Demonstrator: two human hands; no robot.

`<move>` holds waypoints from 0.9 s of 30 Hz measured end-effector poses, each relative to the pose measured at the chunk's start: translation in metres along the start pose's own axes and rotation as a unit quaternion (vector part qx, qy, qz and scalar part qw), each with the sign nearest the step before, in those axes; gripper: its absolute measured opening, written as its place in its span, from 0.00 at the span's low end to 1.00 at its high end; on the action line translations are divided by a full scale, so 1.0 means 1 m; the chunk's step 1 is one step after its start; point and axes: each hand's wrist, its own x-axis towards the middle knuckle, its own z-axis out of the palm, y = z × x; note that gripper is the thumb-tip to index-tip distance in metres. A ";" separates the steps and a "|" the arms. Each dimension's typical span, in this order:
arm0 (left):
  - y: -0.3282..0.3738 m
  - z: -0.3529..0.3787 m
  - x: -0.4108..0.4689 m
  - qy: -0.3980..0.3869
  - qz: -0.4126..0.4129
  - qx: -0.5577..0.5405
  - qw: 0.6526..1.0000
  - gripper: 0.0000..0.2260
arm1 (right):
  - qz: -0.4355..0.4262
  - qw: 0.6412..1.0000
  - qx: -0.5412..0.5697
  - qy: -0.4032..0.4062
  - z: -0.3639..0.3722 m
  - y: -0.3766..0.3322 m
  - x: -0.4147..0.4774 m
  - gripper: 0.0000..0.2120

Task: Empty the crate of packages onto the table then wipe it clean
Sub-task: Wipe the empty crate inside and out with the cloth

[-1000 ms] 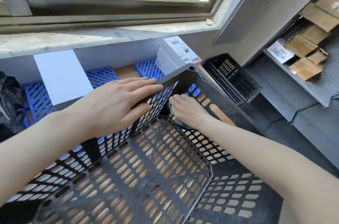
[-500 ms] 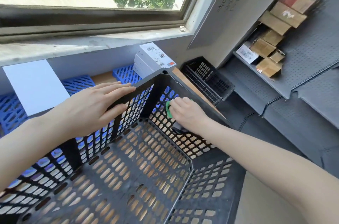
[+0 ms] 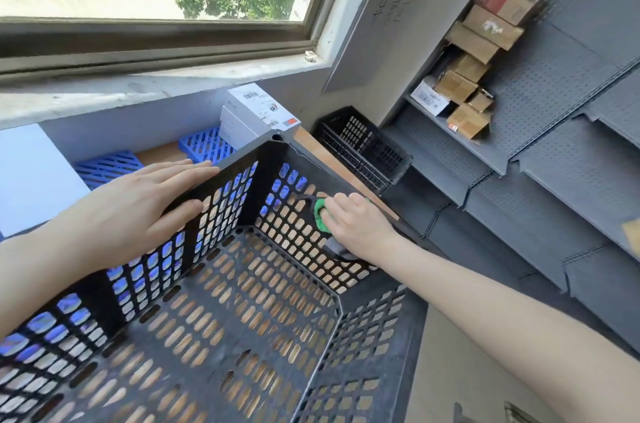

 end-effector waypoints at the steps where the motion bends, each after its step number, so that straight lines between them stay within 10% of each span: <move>1: -0.001 0.000 0.000 -0.002 0.002 0.002 1.000 0.30 | -0.004 1.000 0.001 -0.006 0.004 -0.003 0.001 0.05; 20: 0.008 -0.005 -0.005 0.009 0.015 0.024 1.000 0.26 | -0.213 0.963 0.000 -0.167 0.068 -0.077 0.020 0.12; 27: 0.007 -0.005 -0.003 0.003 0.013 0.034 0.999 0.26 | -0.148 0.979 0.001 -0.140 0.062 -0.066 0.036 0.12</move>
